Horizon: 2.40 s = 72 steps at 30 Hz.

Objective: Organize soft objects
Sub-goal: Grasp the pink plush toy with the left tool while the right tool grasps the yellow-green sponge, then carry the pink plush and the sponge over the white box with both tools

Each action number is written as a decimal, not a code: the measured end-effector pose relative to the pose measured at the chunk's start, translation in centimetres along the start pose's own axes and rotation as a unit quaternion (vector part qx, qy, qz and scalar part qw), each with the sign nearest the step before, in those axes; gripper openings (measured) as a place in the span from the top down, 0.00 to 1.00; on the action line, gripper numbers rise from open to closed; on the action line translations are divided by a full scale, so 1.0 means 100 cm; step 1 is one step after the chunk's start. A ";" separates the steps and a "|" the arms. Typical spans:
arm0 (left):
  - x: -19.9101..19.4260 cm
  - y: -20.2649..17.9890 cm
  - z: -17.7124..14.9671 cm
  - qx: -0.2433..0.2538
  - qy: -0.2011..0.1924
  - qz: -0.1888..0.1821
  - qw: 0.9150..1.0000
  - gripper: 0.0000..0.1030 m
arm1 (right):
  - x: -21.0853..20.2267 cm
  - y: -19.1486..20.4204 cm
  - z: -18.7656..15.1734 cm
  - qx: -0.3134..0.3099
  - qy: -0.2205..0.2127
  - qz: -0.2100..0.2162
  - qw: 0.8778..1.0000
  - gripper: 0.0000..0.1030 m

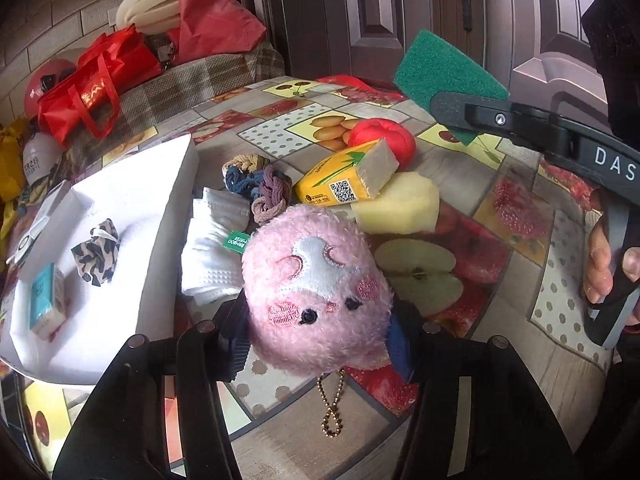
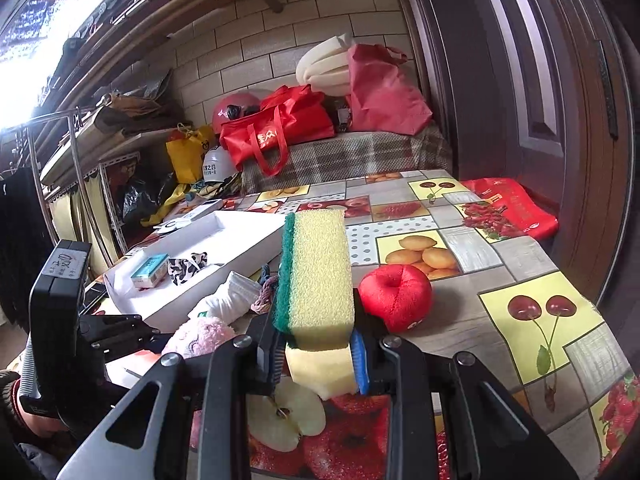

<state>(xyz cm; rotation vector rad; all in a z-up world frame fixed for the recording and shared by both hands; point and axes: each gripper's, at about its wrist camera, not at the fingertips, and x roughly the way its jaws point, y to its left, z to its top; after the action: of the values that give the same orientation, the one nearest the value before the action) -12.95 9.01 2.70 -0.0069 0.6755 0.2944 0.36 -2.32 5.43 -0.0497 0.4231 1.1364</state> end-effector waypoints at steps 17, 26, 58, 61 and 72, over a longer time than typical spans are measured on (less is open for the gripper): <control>-0.064 0.082 -0.019 -0.081 -0.168 0.112 0.976 0.46 | 0.008 0.021 0.003 -0.042 -0.029 -0.029 0.998 0.74; -0.072 0.121 -0.033 -0.122 -0.175 0.146 0.966 0.46 | 0.030 0.044 0.001 -0.058 0.001 0.001 0.998 0.74; -0.060 0.168 -0.034 -0.166 -0.164 0.199 0.952 0.45 | 0.093 0.122 0.003 -0.112 0.036 0.048 0.992 0.73; -0.057 0.172 -0.033 -0.170 -0.163 0.201 0.951 0.45 | 0.099 0.127 0.004 -0.108 0.040 0.055 0.992 0.73; -0.045 0.189 -0.027 -0.183 -0.156 0.215 0.946 0.45 | 0.121 0.143 0.011 -0.096 0.040 0.058 0.993 0.73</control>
<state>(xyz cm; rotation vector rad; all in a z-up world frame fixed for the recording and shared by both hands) -23.03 25.71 5.05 -0.1666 0.2928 0.8231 -7.71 14.63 4.71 -0.2429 0.3900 1.2901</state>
